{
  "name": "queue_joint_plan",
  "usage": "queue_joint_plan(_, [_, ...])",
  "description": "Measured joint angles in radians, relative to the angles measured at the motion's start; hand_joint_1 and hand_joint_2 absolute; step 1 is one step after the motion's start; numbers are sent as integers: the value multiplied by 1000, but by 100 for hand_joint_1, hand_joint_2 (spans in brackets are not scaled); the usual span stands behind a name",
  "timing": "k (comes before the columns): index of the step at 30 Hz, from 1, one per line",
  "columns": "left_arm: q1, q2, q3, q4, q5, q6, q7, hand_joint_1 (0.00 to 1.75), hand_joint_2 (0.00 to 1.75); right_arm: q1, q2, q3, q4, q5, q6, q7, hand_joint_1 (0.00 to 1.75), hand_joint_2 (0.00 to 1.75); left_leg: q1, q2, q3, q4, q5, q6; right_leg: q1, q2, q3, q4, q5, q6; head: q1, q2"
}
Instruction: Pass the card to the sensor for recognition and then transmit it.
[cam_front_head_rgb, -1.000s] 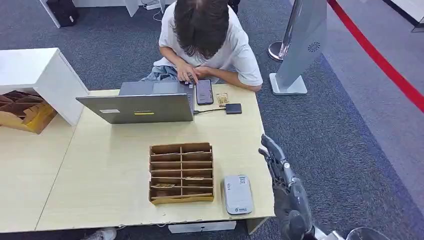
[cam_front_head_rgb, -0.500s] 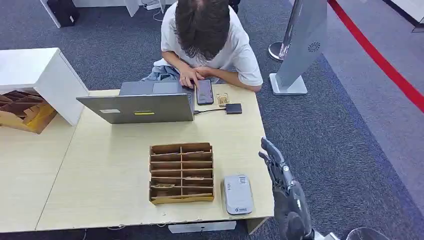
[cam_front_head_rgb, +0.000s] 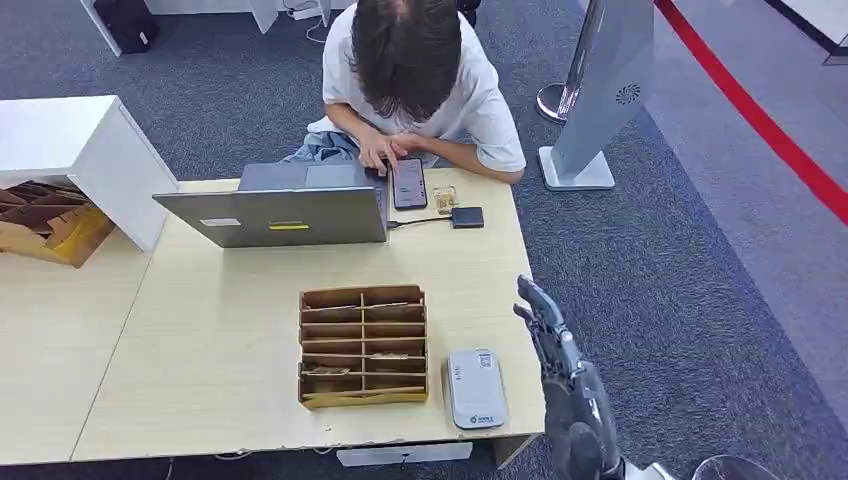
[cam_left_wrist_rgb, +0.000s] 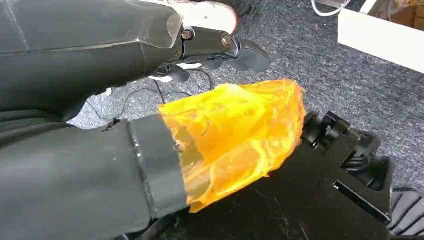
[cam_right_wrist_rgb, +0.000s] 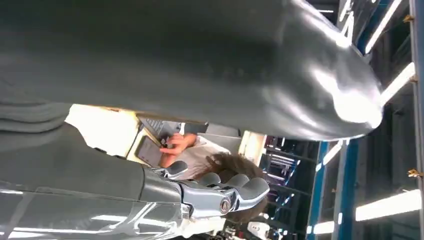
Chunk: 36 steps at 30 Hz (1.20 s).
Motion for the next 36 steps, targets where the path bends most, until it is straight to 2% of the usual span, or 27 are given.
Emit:
queue_joint_plan(3, [-1, 0, 0, 0, -5, -3, 3, 0, 0, -9, 0, -1, -8, 1, 11, 26, 0, 0, 0, 0, 0, 0, 0, 0, 0, 0, 0, 0, 0, 0, 0, 0])
queue_joint_plan(14, [-1, -1, 0, 0, -8, -7, 6, 0, 0, -14, 0, -2, -10, 1, 25, 27, 0, 0, 0, 0, 0, 0, 0, 0, 0, 0, 0, 0, 0, 0, 0, 0])
queue_joint_plan(15, [-1, -2, 0, 0, -8, -7, 6, 0, 0, -14, 0, -2, -10, 1, 26, 27, 0, 175, 0, 0, 0, 0, 0, 0, 0, 0, 0, 0, 0, 0, 0, 0])
queue_joint_plan(23, [-1, -3, 0, 0, 8, 9, 4, 0, 0, -25, 2, -1, -8, 32, 41, 34, 0, 175, 0, 0, 0, 0, 0, 0, 0, 0, 0, 0, 0, 0, 0, 0])
queue_joint_plan(33, [-1, -3, 0, 0, 10, 21, -6, 0, 0, -80, 2, 69, -4, 411, -79, 91, 0, 175, 0, 0, 0, 0, 0, 0, 0, 0, 0, 0, 0, 0, 0, 0])
queue_joint_plan(36, [-3, -4, 0, 0, -7, 11, -3, 0, 0, -101, 1, 99, 3, 486, -95, 103, 0, 175, 0, 0, 0, 0, 0, 0, 0, 0, 0, 0, 0, 0, 0, 0])
